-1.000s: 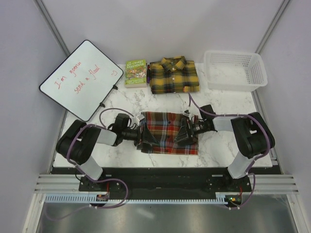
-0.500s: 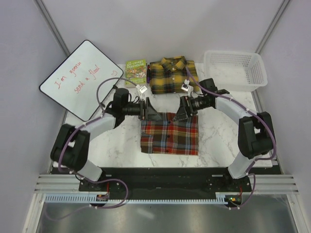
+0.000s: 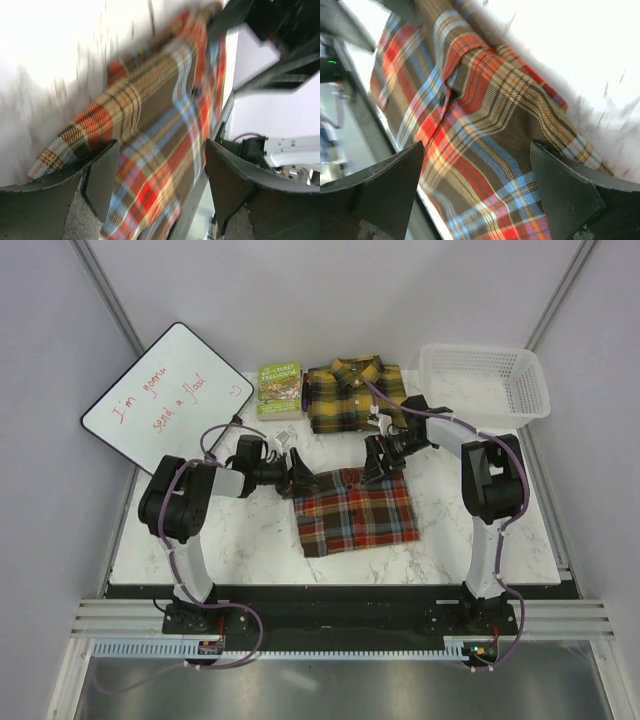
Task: Fold and stack the long sleeve shirts
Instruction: Fold the shirt
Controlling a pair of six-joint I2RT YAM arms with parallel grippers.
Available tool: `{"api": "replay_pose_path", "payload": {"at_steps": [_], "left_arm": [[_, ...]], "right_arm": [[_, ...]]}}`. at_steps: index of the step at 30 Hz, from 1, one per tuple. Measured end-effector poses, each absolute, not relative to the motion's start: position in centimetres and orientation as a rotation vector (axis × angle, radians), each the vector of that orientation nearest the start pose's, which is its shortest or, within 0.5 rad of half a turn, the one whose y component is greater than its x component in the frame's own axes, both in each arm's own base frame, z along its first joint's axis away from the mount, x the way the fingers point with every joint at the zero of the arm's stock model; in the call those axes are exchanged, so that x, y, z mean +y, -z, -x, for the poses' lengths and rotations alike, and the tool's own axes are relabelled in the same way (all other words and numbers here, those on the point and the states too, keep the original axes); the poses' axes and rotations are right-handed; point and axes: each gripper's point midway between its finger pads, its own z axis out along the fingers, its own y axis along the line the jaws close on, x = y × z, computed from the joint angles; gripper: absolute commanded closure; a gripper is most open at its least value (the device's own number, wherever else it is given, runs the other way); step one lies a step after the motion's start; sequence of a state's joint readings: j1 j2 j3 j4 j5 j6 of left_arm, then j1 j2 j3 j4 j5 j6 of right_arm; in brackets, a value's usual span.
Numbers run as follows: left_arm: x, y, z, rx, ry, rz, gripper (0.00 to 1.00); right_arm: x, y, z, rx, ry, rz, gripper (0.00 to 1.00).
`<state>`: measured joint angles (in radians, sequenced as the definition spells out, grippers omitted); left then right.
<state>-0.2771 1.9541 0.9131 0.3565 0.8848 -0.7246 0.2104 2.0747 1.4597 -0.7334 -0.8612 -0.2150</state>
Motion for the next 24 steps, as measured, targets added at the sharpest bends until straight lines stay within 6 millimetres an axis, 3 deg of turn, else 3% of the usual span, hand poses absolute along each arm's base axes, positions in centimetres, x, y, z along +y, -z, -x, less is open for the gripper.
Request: {"api": "replay_pose_path", "payload": {"at_steps": [2, 4, 6, 8, 12, 14, 17, 19, 24], "left_arm": [[-25.1, -4.8, -32.1, 2.424, 1.504, 0.023, 0.23], [-25.1, -5.4, -28.4, 2.458, 1.529, 0.004, 0.22], [-25.0, -6.8, -24.8, 2.461, 1.570, -0.047, 0.21], [-24.3, -9.4, -23.0, 2.404, 1.598, -0.087, 0.20], [-19.6, -15.7, -26.1, 2.177, 1.496, -0.011, 0.21], [-16.8, -17.0, -27.7, 2.125, 1.397, 0.062, 0.21], [-15.2, -16.2, -27.8, 2.148, 1.322, 0.129, 0.23], [-15.2, -14.0, -27.1, 2.220, 1.316, 0.186, 0.25], [-15.2, -8.0, -25.7, 2.404, 1.304, 0.340, 0.28]], "right_arm": [[21.5, -5.2, -35.9, 2.557, -1.151, 0.797, 0.06], [22.7, -5.0, -36.3, 2.521, -1.074, 0.920, 0.07], [24.6, -4.8, -36.1, 2.461, -0.985, 1.084, 0.07], [26.7, -4.5, -35.2, 2.388, -0.913, 1.258, 0.07], [31.0, -4.2, -32.3, 2.203, -0.794, 1.588, 0.08], [32.5, -4.5, -31.0, 2.130, -0.779, 1.683, 0.08], [32.8, -6.1, -30.8, 2.056, -0.758, 1.718, 0.09], [32.3, -8.3, -31.3, 2.009, -0.735, 1.695, 0.15], [31.8, -14.9, -31.8, 1.902, -0.706, 1.594, 0.47]]}}
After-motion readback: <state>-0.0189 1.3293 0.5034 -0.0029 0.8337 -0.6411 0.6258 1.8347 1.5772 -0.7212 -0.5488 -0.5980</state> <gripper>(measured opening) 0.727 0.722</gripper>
